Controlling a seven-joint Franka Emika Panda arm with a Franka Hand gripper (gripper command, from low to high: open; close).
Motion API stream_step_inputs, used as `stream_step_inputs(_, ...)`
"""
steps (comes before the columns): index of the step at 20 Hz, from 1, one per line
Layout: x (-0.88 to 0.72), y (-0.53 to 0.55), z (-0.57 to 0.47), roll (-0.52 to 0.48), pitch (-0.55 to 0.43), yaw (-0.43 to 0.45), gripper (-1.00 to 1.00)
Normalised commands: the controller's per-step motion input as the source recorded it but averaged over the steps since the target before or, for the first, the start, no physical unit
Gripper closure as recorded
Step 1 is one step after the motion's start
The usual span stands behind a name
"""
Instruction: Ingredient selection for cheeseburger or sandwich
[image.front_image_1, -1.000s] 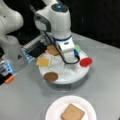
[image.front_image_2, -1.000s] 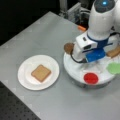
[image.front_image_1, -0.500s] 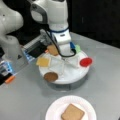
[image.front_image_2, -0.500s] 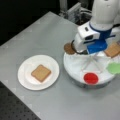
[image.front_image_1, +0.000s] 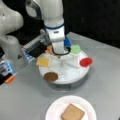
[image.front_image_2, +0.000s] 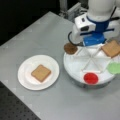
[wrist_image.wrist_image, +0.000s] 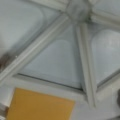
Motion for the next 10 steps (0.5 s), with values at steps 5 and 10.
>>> stream_step_inputs(5,0.01,-0.06,0.29,0.221,-0.048,-0.682,-1.00)
stream_step_inputs(10,0.06,-0.11,0.23,0.244,0.004,-0.533,-1.00)
